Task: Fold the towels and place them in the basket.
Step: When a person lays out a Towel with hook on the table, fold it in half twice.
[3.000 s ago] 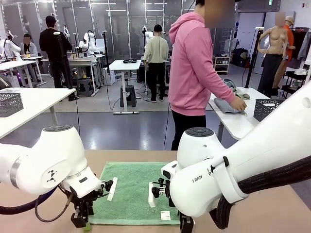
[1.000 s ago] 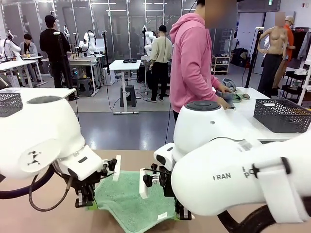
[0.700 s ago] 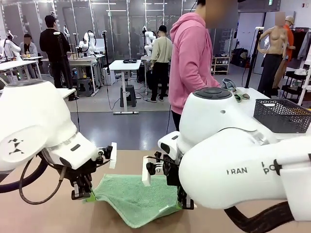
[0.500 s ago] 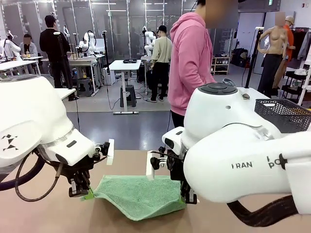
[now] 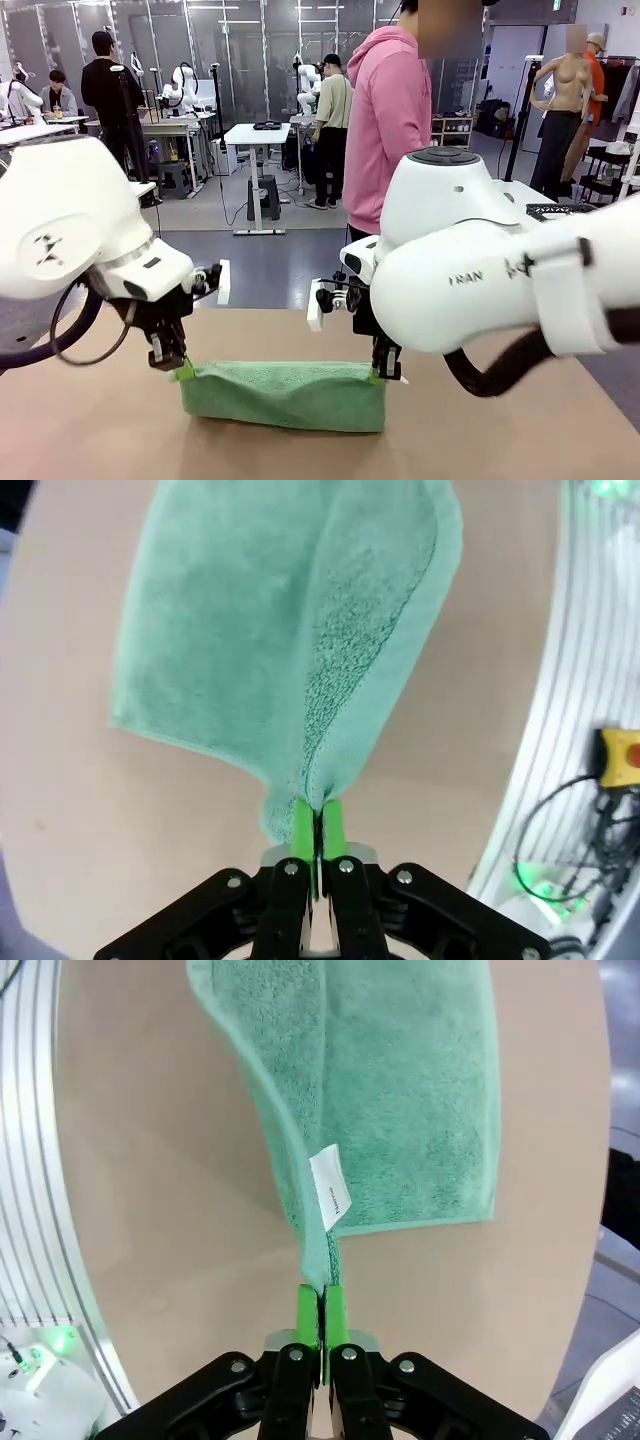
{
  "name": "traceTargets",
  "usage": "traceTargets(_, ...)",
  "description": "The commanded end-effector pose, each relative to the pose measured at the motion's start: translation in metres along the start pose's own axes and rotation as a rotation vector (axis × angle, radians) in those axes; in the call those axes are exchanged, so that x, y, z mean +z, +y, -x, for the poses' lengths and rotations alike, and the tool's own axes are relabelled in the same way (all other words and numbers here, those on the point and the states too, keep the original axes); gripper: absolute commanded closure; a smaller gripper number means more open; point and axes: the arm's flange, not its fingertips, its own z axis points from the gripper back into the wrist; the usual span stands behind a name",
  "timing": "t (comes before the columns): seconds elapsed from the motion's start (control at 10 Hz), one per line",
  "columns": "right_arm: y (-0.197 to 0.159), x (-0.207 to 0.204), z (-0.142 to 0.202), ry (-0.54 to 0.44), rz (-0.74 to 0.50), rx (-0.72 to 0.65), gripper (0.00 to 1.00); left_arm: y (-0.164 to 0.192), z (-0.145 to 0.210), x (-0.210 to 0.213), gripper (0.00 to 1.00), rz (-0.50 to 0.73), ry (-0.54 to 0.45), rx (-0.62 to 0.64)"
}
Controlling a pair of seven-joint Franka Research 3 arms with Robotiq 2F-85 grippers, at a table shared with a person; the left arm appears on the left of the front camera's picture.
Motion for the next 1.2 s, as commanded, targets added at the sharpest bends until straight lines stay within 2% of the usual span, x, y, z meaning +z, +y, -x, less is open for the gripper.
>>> traceTargets(0.0, -0.037, -0.018, -0.008, 0.035, -0.034, 0.005, 1.0, 0.045, -0.01, 0.001, 1.0, 0.035, 0.046, -0.02)
traceTargets(0.2, -0.07, -0.035, -0.012, 0.055, -0.043, -0.008, 1.0, 0.084, -0.01, -0.006, 1.0, 0.077, 0.075, 0.015)
traceTargets(0.4, -0.1, -0.052, -0.012, 0.086, -0.038, 0.001, 1.0, 0.114, -0.01, -0.014, 1.0, 0.106, 0.094, -0.006)
traceTargets(0.7, -0.124, -0.068, -0.01, 0.14, -0.037, 0.009, 1.0, 0.131, -0.02, -0.036, 1.0, 0.17, 0.135, -0.11)
traceTargets(0.9, -0.139, -0.08, -0.011, 0.141, -0.056, -0.01, 1.0, 0.146, -0.022, -0.054, 1.0, 0.183, 0.148, -0.1)
traceTargets(1.1, -0.147, -0.089, -0.013, 0.152, -0.078, -0.025, 1.0, 0.161, -0.025, -0.07, 1.0, 0.136, 0.153, -0.066)
